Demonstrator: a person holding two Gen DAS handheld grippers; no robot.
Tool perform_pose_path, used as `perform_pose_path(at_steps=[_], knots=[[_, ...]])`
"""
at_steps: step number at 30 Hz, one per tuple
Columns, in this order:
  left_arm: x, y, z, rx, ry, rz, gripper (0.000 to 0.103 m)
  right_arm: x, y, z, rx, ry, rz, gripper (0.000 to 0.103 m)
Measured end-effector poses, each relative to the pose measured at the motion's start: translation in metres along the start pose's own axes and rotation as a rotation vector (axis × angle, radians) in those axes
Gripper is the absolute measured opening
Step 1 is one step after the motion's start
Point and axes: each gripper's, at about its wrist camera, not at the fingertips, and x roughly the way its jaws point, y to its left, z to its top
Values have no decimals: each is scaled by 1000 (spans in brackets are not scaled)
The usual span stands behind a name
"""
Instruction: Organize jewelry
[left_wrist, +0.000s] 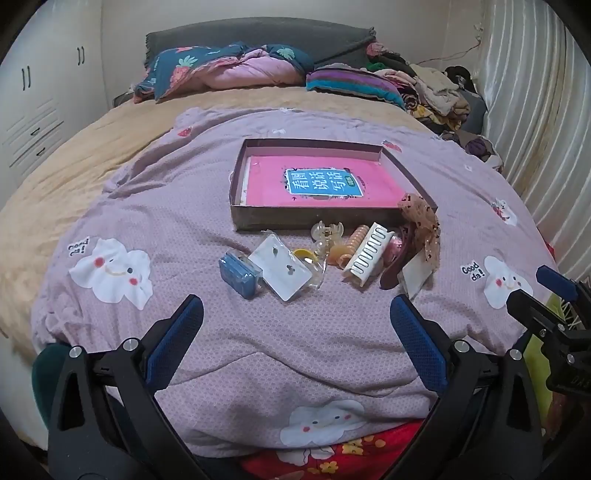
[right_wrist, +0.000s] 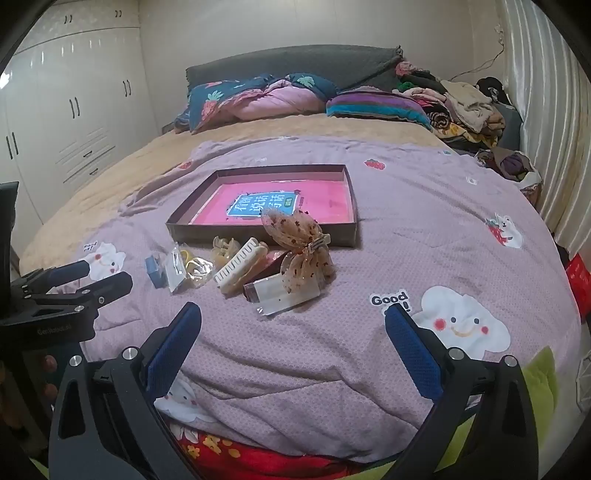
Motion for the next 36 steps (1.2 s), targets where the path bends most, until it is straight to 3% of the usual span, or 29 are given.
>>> perform_pose_path(at_steps=[36], knots=[[2, 2, 5, 2, -7, 3, 95, 1, 0, 1, 0, -1, 4, 99]])
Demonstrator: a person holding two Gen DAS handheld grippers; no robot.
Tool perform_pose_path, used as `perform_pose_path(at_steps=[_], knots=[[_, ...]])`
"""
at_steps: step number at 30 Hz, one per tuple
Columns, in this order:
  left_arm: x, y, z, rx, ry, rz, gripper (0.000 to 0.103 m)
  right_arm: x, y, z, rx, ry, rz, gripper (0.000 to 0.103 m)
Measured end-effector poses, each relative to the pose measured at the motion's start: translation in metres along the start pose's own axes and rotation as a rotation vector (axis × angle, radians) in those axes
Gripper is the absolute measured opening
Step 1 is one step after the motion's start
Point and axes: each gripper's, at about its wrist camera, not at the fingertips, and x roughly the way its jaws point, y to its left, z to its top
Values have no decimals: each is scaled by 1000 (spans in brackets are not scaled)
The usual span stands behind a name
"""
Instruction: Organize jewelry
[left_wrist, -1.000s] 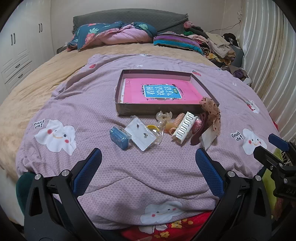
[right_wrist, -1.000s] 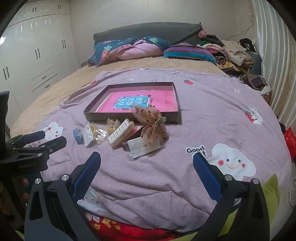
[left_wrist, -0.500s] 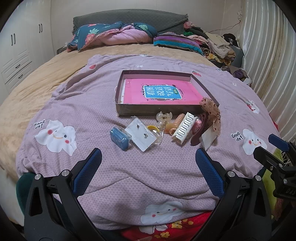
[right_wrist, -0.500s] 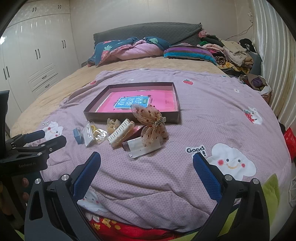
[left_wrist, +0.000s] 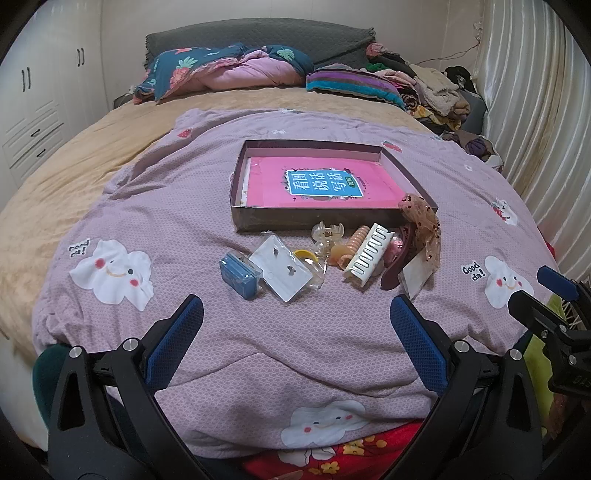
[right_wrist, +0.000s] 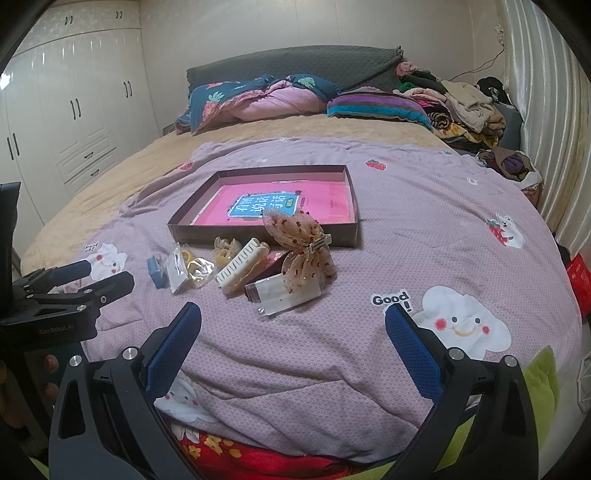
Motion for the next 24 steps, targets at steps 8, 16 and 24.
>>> perform_pose_path(at_steps=[8, 16, 24], knots=[[0, 3, 2, 0, -2, -1, 95, -1, 0, 0, 1, -2, 3, 99], [0, 4, 2, 1, 4, -8, 95, -1, 2, 1, 1, -1, 6, 99], [3, 2, 4, 1, 6, -5, 95, -1, 1, 1, 6, 2, 12, 99]])
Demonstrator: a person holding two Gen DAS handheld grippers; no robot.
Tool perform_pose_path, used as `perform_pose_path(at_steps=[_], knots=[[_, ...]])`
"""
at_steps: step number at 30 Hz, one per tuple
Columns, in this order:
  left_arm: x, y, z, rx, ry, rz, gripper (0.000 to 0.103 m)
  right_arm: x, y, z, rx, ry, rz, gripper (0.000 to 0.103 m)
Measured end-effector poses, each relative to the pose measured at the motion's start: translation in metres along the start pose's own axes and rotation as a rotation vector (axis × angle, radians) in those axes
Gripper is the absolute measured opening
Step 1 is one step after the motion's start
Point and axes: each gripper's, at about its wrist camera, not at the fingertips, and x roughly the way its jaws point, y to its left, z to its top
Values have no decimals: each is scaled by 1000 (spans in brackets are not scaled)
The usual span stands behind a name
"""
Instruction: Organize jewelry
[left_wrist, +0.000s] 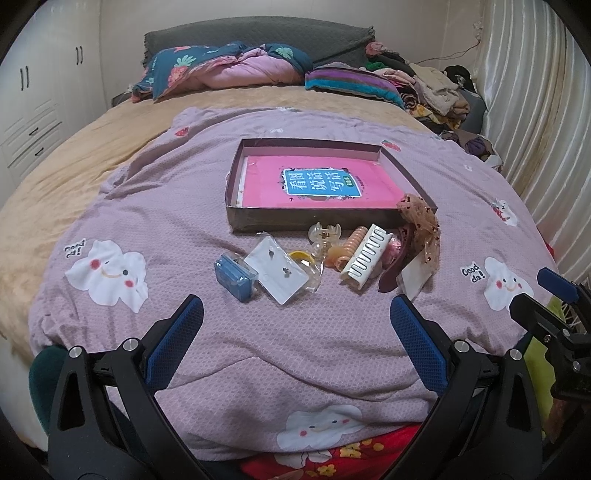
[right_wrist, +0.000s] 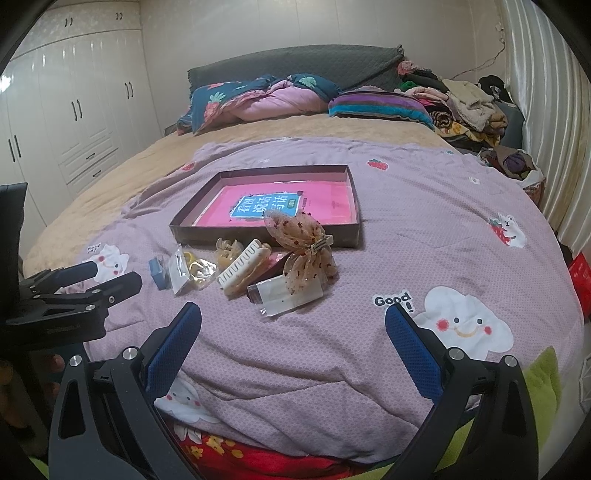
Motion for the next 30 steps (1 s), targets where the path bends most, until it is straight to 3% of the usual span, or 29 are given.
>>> perform_pose_path(at_steps=[24, 30], knots=[[50, -13, 13, 52, 68, -70, 95, 38, -50, 35, 65, 38, -4, 99], [61, -3, 17, 57, 89, -44, 95, 52, -61, 47, 55, 35, -12, 99]])
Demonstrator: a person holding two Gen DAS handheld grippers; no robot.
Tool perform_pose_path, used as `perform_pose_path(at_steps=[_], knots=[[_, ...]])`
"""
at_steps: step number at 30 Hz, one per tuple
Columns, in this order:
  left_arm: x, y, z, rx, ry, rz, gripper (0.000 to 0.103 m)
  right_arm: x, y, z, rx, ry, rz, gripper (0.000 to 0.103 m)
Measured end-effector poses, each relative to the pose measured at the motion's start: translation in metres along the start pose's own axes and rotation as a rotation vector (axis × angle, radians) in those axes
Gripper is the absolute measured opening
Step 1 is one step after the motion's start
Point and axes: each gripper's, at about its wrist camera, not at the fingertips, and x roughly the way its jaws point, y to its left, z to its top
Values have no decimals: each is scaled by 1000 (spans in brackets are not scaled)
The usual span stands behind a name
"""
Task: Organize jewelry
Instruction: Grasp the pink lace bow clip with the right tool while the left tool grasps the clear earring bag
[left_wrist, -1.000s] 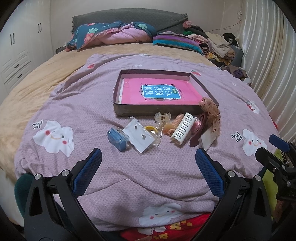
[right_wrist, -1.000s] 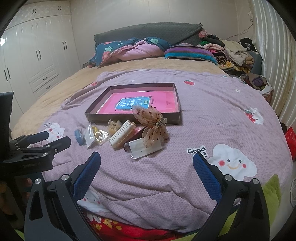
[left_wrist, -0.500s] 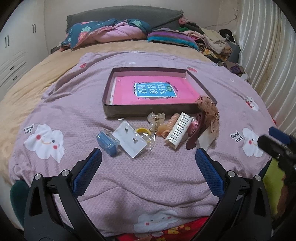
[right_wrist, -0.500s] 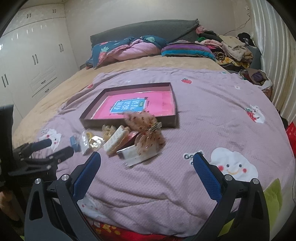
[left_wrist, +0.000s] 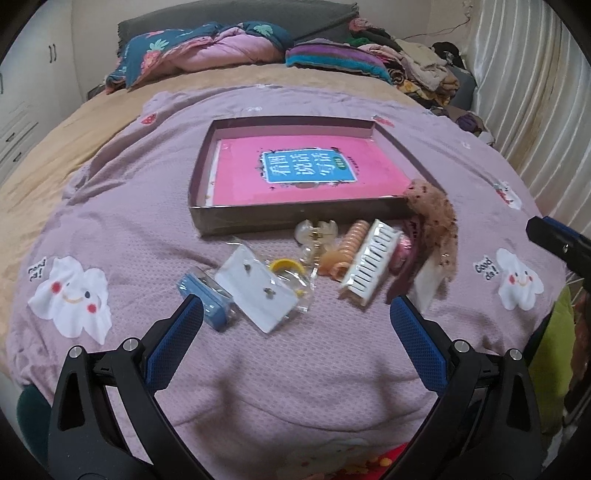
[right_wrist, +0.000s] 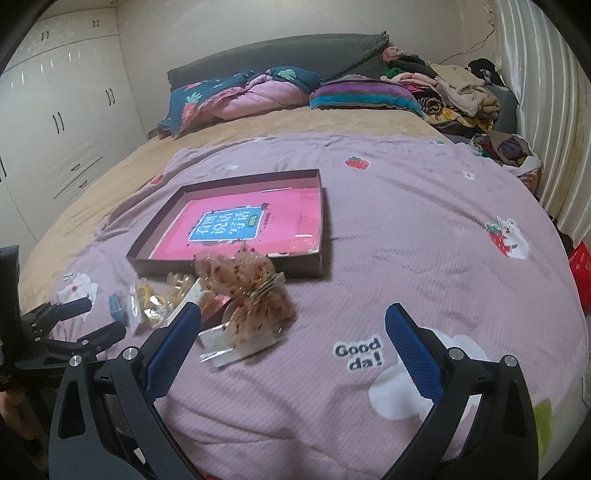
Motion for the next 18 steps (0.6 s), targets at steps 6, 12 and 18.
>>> perform_pose_path(at_steps=[6, 12, 18], knots=[[11, 16, 0, -14, 24, 28, 95, 11, 0, 11, -20, 3, 12, 99], [24, 34, -7, -32, 66, 28, 95, 28, 11, 15, -58, 25, 31, 99], [39, 44, -8, -52, 106, 7, 95, 46, 24, 16, -94, 53, 51, 99]])
